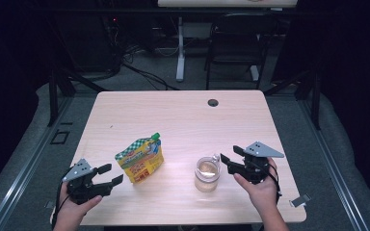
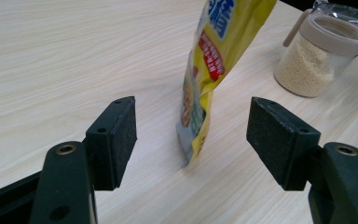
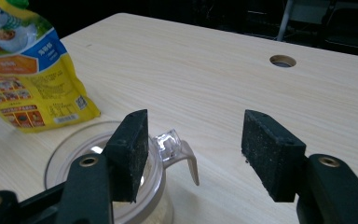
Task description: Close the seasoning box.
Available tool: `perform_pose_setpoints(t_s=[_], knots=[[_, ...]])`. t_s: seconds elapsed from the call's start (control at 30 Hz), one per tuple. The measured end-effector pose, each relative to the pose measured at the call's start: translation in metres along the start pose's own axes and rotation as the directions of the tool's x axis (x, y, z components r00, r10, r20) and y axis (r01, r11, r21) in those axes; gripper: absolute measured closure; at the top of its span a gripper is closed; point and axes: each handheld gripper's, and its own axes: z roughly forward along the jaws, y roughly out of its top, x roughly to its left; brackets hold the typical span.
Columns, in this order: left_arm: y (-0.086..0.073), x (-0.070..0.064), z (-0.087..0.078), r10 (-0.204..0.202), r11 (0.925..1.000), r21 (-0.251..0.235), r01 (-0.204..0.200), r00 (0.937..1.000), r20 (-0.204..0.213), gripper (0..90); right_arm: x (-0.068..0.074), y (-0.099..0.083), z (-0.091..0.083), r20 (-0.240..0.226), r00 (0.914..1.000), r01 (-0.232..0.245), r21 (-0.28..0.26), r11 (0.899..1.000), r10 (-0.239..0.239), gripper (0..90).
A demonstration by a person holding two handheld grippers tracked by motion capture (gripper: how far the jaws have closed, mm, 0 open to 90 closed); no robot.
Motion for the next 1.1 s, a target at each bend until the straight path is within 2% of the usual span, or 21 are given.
perform_pose_setpoints(t_s=[0.07, 0.23, 0.4, 0.57, 0.67, 0.8, 0.9, 1.1], knots=[[-0.002, 0.002, -0.003, -0.007, 1.0000, -0.001, 0.007, 1.0000, -0.005, 33.5, 0.000, -0.002, -0.003, 0.004, 0.9999, 0.011, 0.009, 1.000, -0.011, 41.1], [-0.007, 0.008, -0.010, -0.024, 0.9997, -0.009, 0.024, 0.9995, -0.023, 33.6, -0.006, -0.014, -0.012, 0.005, 1.0000, 0.000, 0.021, 1.000, 0.000, 41.0], [-0.013, 0.016, -0.012, -0.049, 0.9987, -0.017, 0.048, 0.9979, -0.042, 33.6, -0.016, -0.028, -0.021, 0.019, 0.9994, -0.029, 0.054, 0.998, 0.028, 40.5], [-0.020, 0.024, -0.012, -0.072, 0.9974, -0.009, 0.072, 0.9949, -0.071, 33.8, -0.025, -0.046, -0.029, 0.054, 0.9959, -0.074, 0.043, 0.996, 0.072, 40.5], [-0.025, 0.030, -0.011, -0.089, 0.9961, -0.002, 0.089, 0.9927, -0.082, 33.8, -0.030, -0.053, -0.028, 0.068, 0.9942, -0.087, 0.045, 0.995, 0.083, 40.4], [-0.030, 0.035, -0.008, -0.105, 0.9943, 0.008, 0.106, 0.9905, -0.088, 33.9, -0.036, -0.061, -0.023, 0.096, 0.9937, -0.064, 0.067, 0.996, 0.058, 40.3], [-0.034, 0.040, -0.006, -0.122, 0.9922, 0.013, 0.124, 0.9881, -0.094, 33.9, -0.038, -0.066, -0.019, 0.097, 0.9941, -0.058, 0.081, 0.995, 0.050, 40.3], [-0.038, 0.043, -0.002, -0.105, 0.9934, 0.031, 0.110, 0.9846, -0.140, 33.9, -0.044, -0.075, -0.012, 0.095, 0.9927, -0.083, 0.094, 0.992, 0.075, 40.5]])
